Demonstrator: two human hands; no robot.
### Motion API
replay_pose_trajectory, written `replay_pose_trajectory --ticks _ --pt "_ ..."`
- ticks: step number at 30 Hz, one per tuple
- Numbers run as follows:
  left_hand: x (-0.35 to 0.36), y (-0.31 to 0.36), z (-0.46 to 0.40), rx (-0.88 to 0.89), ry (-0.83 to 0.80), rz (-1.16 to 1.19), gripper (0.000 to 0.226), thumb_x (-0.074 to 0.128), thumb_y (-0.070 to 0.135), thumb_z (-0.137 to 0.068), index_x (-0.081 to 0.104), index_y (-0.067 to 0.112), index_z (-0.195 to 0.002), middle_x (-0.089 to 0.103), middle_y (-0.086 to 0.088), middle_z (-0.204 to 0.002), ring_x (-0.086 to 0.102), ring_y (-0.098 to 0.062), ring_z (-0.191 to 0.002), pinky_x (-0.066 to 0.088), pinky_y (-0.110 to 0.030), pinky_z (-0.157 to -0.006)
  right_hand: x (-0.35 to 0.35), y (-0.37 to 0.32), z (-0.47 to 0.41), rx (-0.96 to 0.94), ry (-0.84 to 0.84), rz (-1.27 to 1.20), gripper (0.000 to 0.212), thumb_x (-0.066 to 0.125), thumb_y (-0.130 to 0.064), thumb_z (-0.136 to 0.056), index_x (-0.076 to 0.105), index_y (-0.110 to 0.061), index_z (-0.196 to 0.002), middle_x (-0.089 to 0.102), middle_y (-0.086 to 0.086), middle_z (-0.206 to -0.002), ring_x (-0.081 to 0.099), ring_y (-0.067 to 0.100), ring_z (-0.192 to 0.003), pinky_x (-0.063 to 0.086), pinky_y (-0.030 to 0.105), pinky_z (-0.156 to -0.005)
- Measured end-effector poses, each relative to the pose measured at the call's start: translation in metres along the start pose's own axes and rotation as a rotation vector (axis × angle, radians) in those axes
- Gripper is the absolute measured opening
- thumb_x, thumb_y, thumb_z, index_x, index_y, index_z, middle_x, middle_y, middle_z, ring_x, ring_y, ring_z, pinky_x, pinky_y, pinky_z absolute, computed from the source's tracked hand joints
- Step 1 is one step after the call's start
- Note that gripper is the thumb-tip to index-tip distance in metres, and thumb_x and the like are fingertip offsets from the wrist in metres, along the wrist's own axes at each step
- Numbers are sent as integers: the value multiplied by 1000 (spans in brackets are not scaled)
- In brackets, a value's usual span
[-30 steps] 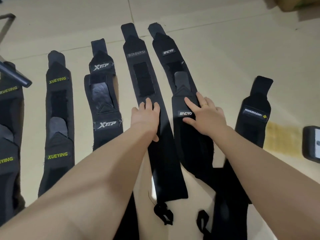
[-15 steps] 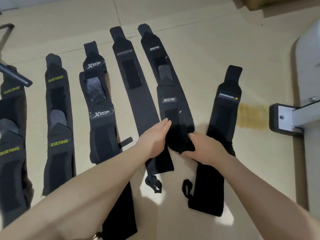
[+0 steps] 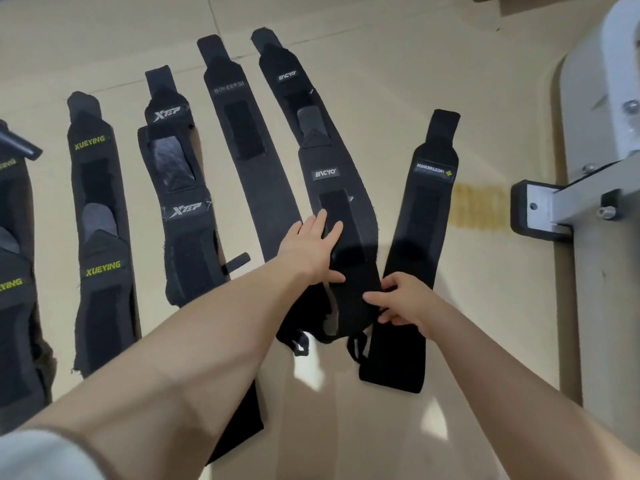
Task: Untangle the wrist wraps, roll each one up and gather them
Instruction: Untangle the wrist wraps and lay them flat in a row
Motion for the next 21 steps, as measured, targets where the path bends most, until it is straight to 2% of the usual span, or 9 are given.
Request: replay_pose_trajectory --ticks 2,4,6,10,12,14,17,19,21 --pt "-4 9 6 0 187 -34 97 62 54 -82 4 14 -150 2 -17 -156 10 -30 -143 15 -39 -115 1 0 1 -81 95 48 41 69 -32 -84 49 -17 -117 60 1 -102 63 16 -86 52 29 -77" --pt "-4 19 13 74 312 -29 78 64 41 -85 23 11 -144 30 -12 -145 34 -26 -130 33 -35 -102 7 -2 3 -136 112 -97 37 70 -27 -83 52 -16 -114 61 1 -105 60 16 -93 50 30 -81" --pt "3 23 19 116 295 29 63 57 35 -91 29 12 -141 39 -6 -137 43 -24 -119 38 -33 -92 13 -3 5 -146 65 -243 36 67 -22 -85 55 -12 -118 64 3 -108 62 18 -97 51 34 -88" --pt "-1 19 21 96 268 131 47 46 46 -93 47 11 -124 51 -6 -128 41 -23 -122 32 -33 -101 14 -6 11 -147 20 -547 32 57 -20 -93 54 -16 -125 63 9 -114 66 22 -95 57 39 -83" --pt "-4 18 21 86 139 106 59 38 57 -92 48 10 -127 44 -8 -140 26 -26 -138 22 -38 -112 7 -4 15 -123 61 -654 40 57 -21 -93 47 -23 -132 58 6 -118 64 20 -93 58 38 -79" --pt "-1 16 24 86 -11 45 75 33 66 -89 41 9 -138 23 -6 -155 6 -27 -145 10 -43 -118 5 -3 23 -112 -8 -649 54 62 -19 -90 38 -25 -138 57 9 -115 63 15 -75 58 35 -73" --pt "11 12 31 103 -137 54 85 35 71 -86 25 15 -148 -6 -5 -159 -8 -28 -145 5 -44 -117 8 7 29 -11 -45 -362 74 63 -2 -86 24 -27 -144 56 16 -113 55 14 -54 56 31 -60" --pt "19 11 41 160 -129 78 83 38 69 -87 14 22 -151 -15 -4 -158 -11 -28 -145 5 -43 -117 4 15 29 53 129 -78 60 60 -3 -87 31 -18 -138 55 16 -113 57 20 -64 54 30 -56" --pt "23 10 54 233 -40 76 77 41 61 -90 12 23 -151 -12 -5 -158 -8 -27 -145 6 -39 -117 3 9 34 -27 349 214 40 57 -13 -89 41 -12 -126 54 11 -109 56 22 -79 52 32 -64"
Point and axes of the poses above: each hand's wrist, its own z-axis away from the middle knuckle, its own x-axis out of the palm, y = z × x, the point moved 5 cm from there along -z, towards the middle knuckle
